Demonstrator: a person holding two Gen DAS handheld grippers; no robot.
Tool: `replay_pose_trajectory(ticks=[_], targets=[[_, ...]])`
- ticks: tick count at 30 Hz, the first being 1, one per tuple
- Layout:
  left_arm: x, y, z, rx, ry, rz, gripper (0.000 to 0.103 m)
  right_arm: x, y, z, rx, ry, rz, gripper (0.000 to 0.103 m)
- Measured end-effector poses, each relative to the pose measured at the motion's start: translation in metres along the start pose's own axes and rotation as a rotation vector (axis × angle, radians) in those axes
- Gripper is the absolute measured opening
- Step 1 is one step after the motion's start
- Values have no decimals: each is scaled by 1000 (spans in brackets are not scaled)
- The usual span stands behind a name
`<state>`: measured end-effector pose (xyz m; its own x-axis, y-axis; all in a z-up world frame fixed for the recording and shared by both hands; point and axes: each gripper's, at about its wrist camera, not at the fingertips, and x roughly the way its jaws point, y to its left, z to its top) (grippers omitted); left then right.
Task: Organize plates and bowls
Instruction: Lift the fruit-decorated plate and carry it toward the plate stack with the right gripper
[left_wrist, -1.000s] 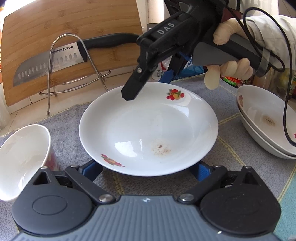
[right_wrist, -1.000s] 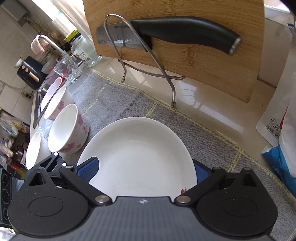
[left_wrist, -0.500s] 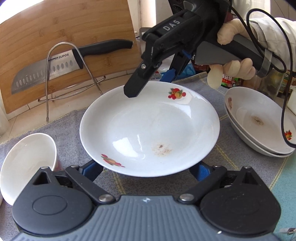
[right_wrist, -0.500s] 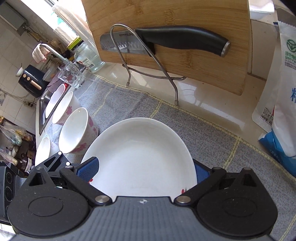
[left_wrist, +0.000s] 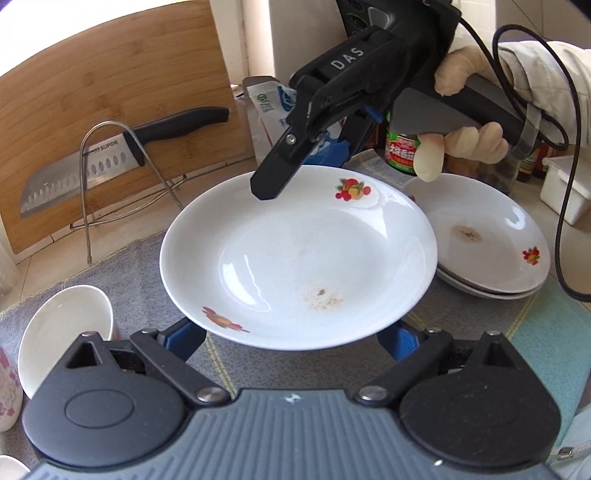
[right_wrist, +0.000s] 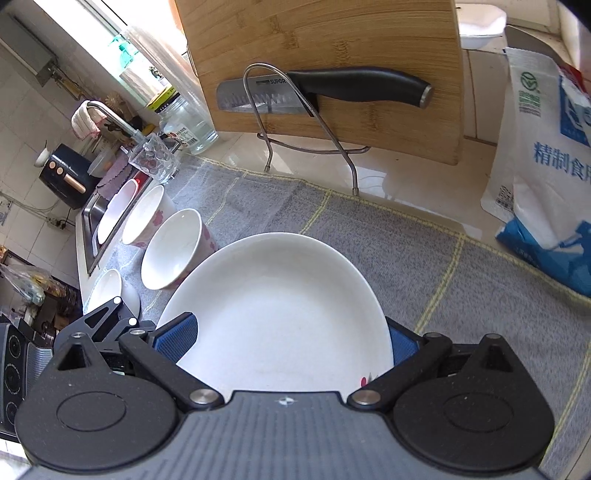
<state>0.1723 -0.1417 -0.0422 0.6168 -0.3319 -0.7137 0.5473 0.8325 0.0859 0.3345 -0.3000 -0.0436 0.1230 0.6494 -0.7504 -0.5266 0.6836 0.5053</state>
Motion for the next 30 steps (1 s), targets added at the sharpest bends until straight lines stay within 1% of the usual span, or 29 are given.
replay_pose_trajectory(ticks=[13, 22, 30], targets=[[-6, -31, 8, 66, 6, -71, 96, -38, 1, -39, 32, -59, -43, 103], [-4, -59, 18, 130, 9, -134, 96, -67, -12, -74, 91, -103, -83, 103], [3, -87, 23, 170, 22, -208, 96, -91, -29, -110, 162, -133, -123, 103]])
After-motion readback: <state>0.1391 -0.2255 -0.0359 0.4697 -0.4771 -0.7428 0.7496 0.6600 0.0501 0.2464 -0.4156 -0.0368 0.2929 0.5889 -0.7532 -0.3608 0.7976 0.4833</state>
